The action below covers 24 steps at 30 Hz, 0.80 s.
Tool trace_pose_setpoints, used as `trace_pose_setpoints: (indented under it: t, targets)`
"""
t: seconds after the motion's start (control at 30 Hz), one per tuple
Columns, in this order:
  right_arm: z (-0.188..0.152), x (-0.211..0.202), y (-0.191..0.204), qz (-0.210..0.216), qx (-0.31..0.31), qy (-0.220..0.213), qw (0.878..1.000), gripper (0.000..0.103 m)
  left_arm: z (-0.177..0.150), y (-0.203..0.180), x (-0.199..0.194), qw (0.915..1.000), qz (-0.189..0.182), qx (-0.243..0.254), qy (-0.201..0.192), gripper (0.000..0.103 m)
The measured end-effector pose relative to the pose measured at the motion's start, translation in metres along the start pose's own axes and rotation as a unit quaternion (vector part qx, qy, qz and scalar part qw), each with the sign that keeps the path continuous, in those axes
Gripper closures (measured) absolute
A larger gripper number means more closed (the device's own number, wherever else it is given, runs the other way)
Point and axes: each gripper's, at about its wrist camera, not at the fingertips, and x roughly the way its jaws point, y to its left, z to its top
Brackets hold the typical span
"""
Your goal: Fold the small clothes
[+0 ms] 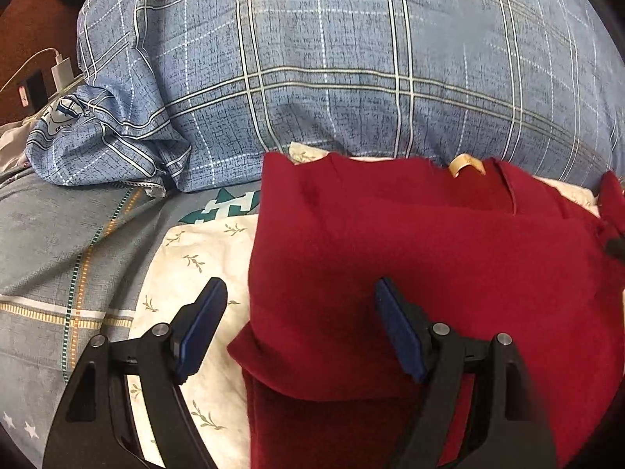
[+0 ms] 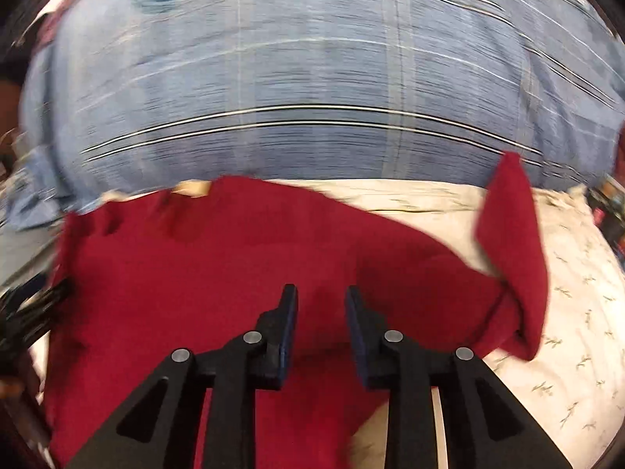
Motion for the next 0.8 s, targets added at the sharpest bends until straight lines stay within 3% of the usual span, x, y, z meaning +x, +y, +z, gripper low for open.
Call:
trace_pose_setpoints:
  t: [0.07, 0.2, 0.27, 0.33, 0.4, 0.53, 0.8]
  targets:
    - [-0.005, 0.003, 0.013, 0.016, -0.014, 0.007, 1.000, 0.076, 0.001, -0.004, -0.005, 1.0000, -0.005, -0.003, -0.004, 0.025]
    - [-0.013, 0.035, 0.021, -0.013, -0.028, 0.051, 0.998, 0.074, 0.001, -0.010, -0.014, 0.9999, -0.012, 0.005, -0.008, 0.025]
    - [-0.016, 0.032, 0.022, -0.017, -0.027, 0.040, 0.999, 0.072, 0.002, -0.010, -0.017, 0.9998, -0.017, 0.008, -0.011, 0.025]
    - [-0.008, 0.023, 0.024, -0.014, -0.024, 0.042, 0.999, 0.057, 0.003, -0.009, -0.018, 0.9997, -0.019, 0.008, -0.013, 0.025]
    - [-0.010, 0.010, 0.022, -0.013, -0.023, 0.033, 0.999, 0.049, 0.003, -0.006, -0.014, 0.9998, -0.016, 0.001, -0.007, 0.025]
    - [-0.014, -0.008, 0.029, -0.045, -0.037, 0.016, 0.998, 0.049, -0.005, -0.001, 0.000, 0.9995, -0.021, -0.015, 0.020, 0.025]
    - [-0.015, -0.022, 0.028, -0.065, -0.040, -0.007, 0.997, 0.048, -0.005, -0.016, -0.021, 0.9990, -0.045, -0.007, -0.005, 0.025]
